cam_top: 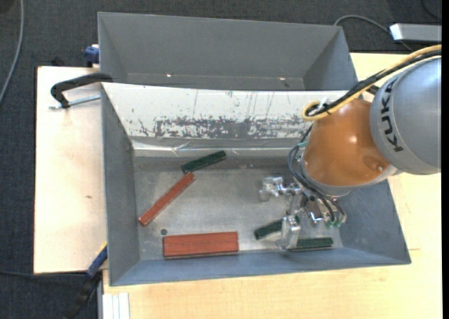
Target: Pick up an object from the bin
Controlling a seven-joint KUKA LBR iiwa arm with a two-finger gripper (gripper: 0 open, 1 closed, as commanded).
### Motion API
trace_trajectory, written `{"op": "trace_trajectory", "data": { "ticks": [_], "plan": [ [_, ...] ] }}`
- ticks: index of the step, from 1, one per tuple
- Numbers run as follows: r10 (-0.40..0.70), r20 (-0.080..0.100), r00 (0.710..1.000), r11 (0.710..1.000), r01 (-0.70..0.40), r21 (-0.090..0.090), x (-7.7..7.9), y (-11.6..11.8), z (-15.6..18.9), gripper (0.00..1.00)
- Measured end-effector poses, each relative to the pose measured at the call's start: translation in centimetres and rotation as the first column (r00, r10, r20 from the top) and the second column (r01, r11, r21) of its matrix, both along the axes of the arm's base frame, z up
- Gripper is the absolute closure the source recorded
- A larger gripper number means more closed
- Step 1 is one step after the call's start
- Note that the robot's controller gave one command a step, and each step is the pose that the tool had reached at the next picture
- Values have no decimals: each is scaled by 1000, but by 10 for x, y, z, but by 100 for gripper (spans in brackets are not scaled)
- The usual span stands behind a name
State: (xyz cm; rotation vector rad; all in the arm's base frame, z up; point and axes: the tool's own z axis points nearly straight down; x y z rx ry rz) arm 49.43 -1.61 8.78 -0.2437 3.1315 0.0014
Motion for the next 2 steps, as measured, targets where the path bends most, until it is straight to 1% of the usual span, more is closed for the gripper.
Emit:
{"op": "trace_trajectory", "data": {
  "ticks": [1, 2],
  "plan": [
    [104, -1, 995, 995, -104, 0, -2, -6, -17, 100],
    [104, -1, 995, 995, -104, 0, -2, -6, -17, 100]
  ]
}}
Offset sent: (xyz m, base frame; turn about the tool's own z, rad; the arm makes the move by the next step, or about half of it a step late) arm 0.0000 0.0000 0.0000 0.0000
